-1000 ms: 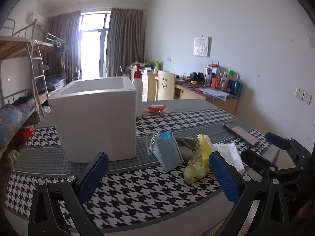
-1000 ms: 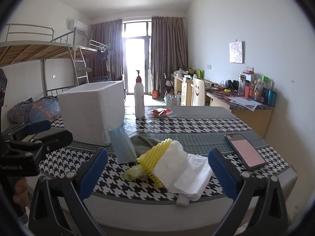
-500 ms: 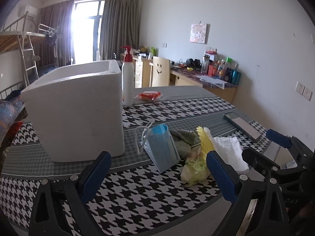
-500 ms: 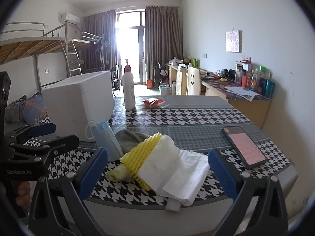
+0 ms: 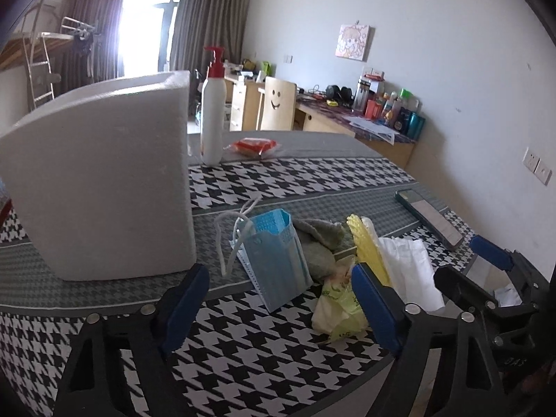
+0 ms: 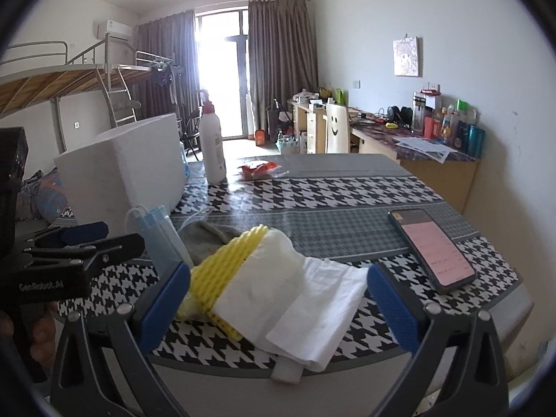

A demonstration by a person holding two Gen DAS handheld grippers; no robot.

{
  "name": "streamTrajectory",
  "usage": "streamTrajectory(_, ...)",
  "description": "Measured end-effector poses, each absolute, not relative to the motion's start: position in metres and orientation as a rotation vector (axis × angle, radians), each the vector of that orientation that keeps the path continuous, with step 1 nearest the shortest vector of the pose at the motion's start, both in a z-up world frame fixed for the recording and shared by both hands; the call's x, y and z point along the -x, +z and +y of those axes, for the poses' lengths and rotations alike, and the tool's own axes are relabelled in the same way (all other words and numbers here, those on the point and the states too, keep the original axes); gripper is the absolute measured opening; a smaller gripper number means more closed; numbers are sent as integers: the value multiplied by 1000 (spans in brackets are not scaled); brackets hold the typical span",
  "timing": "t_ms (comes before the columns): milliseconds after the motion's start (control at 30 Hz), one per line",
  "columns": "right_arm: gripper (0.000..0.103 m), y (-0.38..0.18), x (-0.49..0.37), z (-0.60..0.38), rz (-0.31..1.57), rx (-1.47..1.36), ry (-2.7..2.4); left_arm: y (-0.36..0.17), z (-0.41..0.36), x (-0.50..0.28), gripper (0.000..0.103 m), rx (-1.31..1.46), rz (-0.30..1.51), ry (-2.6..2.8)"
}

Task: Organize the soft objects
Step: 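Grasp the blue face mask with the left tool while the right tool grasps the white tissue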

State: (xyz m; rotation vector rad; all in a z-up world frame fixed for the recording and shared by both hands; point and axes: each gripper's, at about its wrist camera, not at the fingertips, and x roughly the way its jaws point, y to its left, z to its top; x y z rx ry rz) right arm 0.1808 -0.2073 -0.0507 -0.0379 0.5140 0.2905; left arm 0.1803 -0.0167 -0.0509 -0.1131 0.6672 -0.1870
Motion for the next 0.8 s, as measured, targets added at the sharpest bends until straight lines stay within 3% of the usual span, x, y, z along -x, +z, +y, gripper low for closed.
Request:
streamTrajectory(400,103,-61,-192,-215,550,41,267,-72,-19,-206,62,159,760,-211)
streamTrajectory(800,103,-72,-202,-222,599,35,246,-77,-25,-218,11,168,766,-237)
